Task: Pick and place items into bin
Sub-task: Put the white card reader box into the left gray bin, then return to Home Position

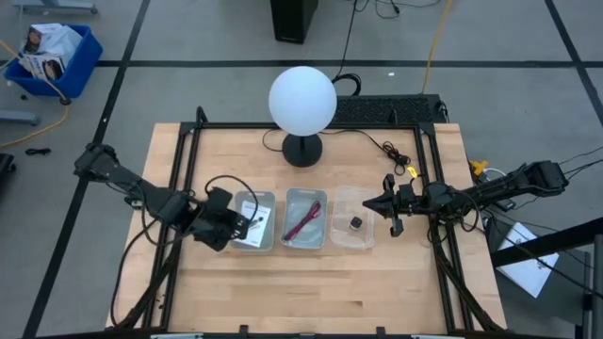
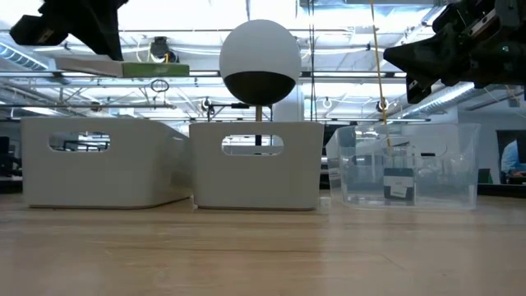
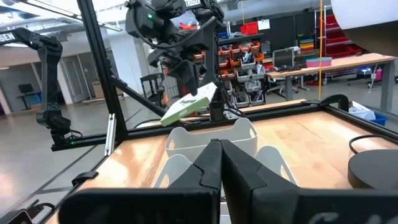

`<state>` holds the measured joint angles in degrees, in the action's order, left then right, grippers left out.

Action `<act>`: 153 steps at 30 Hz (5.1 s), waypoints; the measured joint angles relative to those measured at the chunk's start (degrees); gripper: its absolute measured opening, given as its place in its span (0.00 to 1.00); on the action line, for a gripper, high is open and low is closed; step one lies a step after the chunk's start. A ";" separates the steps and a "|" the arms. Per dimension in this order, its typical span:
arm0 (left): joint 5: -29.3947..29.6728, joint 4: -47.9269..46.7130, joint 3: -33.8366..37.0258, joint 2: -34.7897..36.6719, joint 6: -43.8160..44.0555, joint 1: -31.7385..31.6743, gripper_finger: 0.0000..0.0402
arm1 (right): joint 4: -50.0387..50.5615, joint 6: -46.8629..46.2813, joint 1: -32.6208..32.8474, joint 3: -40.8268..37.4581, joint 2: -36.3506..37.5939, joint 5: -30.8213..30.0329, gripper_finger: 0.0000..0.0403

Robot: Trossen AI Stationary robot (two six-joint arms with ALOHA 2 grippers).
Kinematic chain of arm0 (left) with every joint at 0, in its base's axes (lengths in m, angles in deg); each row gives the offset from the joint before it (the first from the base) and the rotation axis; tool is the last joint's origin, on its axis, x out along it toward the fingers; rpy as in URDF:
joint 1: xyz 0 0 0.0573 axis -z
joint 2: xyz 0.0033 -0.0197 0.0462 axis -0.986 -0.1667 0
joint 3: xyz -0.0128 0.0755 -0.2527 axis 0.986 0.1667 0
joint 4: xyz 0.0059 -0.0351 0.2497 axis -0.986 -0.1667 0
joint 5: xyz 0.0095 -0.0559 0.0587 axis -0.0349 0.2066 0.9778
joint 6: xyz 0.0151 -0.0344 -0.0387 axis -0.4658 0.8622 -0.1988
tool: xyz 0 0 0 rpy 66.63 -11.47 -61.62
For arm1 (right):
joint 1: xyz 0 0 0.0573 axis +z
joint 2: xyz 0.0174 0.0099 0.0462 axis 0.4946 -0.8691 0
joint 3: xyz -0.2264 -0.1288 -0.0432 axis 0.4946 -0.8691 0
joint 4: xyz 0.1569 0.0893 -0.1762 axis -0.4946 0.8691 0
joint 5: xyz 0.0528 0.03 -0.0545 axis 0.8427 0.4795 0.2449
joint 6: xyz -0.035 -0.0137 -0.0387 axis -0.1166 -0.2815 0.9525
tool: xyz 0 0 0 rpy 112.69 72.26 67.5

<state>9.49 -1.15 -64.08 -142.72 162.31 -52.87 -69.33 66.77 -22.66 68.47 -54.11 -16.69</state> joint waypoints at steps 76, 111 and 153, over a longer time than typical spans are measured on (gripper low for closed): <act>-12.12 3.48 -1.34 -12.27 -21.28 -17.68 0.41 | -0.82 1.75 -0.02 -0.01 0.00 0.07 0.00; 15.18 46.61 10.51 -9.94 -81.61 10.83 0.01 | 0.39 7.13 11.42 0.00 -0.04 -6.05 0.00; -5.74 97.74 50.83 29.80 -111.29 -11.15 0.01 | 43.23 9.37 2.25 3.20 43.65 -8.19 0.00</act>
<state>3.75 96.58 -13.25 -112.92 51.02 -64.02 -26.10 76.14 -20.41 71.68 -10.46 -24.88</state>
